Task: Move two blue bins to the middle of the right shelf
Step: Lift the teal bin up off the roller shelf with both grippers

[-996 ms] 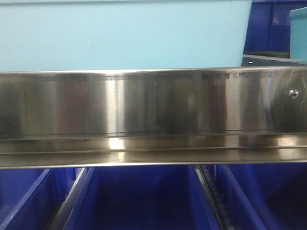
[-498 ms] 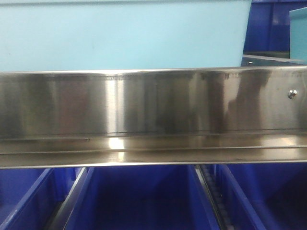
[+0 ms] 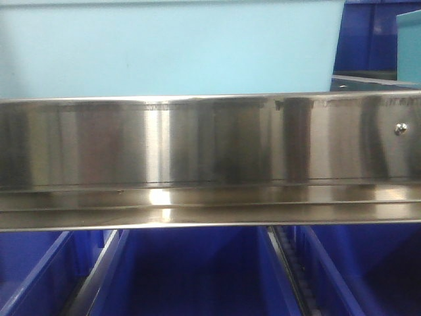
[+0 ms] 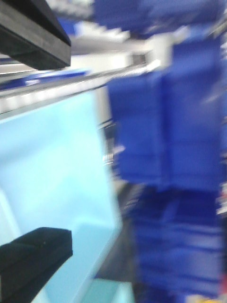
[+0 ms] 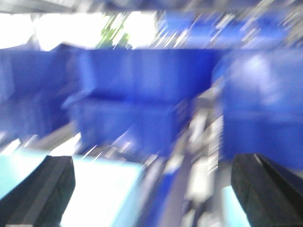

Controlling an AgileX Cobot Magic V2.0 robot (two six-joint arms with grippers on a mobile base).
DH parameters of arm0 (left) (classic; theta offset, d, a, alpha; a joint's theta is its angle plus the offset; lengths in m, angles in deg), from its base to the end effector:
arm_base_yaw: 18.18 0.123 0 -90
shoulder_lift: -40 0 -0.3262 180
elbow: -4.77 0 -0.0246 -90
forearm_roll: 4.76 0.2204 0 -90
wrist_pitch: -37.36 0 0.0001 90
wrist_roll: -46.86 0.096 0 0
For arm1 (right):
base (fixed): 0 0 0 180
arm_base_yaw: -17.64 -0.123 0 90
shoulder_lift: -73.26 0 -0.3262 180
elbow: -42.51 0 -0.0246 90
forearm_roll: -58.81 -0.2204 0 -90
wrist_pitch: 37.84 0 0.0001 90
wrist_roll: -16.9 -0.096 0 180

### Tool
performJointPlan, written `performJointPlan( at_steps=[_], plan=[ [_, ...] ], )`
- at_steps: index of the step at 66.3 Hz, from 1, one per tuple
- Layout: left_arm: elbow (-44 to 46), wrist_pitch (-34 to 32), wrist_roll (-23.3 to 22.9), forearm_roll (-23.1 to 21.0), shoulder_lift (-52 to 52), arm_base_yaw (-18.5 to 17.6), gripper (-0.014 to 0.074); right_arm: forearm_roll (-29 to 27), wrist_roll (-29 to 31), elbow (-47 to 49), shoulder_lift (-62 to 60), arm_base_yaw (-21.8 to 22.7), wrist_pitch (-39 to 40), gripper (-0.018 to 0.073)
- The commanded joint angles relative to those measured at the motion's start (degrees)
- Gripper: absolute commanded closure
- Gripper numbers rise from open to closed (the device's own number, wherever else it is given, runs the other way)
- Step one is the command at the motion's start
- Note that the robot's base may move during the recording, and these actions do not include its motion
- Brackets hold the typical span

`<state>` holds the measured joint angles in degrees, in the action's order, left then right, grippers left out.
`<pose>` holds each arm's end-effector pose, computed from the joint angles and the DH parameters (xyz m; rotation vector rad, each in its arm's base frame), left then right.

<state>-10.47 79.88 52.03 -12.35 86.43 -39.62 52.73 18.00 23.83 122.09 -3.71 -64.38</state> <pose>0.0437 -0.0264 0.4625 0.3956 1.7838 -0.3512 0.0683 0.0316 0.4689 -0.2805 1.6289 0.3812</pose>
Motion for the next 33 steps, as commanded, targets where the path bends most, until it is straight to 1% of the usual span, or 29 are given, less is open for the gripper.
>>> performJointPlan(
  at_steps=[1, 6, 12, 17, 19, 26, 29, 33],
  plan=[
    [3.22, 4.55, 0.6, 0.34, 5.62, -1.6, 0.0015, -0.08, 0.9, 3.77, 5.26, -3.4, -3.03, -0.0009],
    [6.76, 8.48, 0.6, 0.44, 10.98, -1.57, 0.0015, -0.08, 0.9, 7.99, 11.05, -6.39, -7.4, -0.0009],
    [10.77, 12.35, 0.24, 2.56, 17.51, -1.57, 0.0015, -0.08, 0.9, 14.53, 18.6, -7.2, -16.04, -0.0009],
    [13.92, 15.5, -3.46, 6.13, 22.4, -1.57, 0.0015, -0.08, -0.06, 21.0, 24.9, -7.2, -24.61, -0.0009],
    [15.28, 17.56, -5.68, 9.29, 24.15, -1.57, 0.0015, -0.08, -1.1, 23.54, 27.22, -7.2, -27.72, -0.0009],
    [19.45, 23.37, -10.72, 16.55, 29.17, -1.57, 0.0015, 2.52, -5.4, 30.72, 34.15, -7.2, -35.85, -0.0009],
    [21.1, 25.38, -11.87, 17.93, 31.25, -1.57, 0.0015, 4.15, -6.69, 33.67, 36.94, -7.2, -39.16, -0.0009],
    [22.84, 27.33, -11.87, 18.06, 33.85, -1.57, 0.0015, 5.67, -7.62, 36.9, 40.41, -7.2, -42.52, -0.0009]
  ],
)
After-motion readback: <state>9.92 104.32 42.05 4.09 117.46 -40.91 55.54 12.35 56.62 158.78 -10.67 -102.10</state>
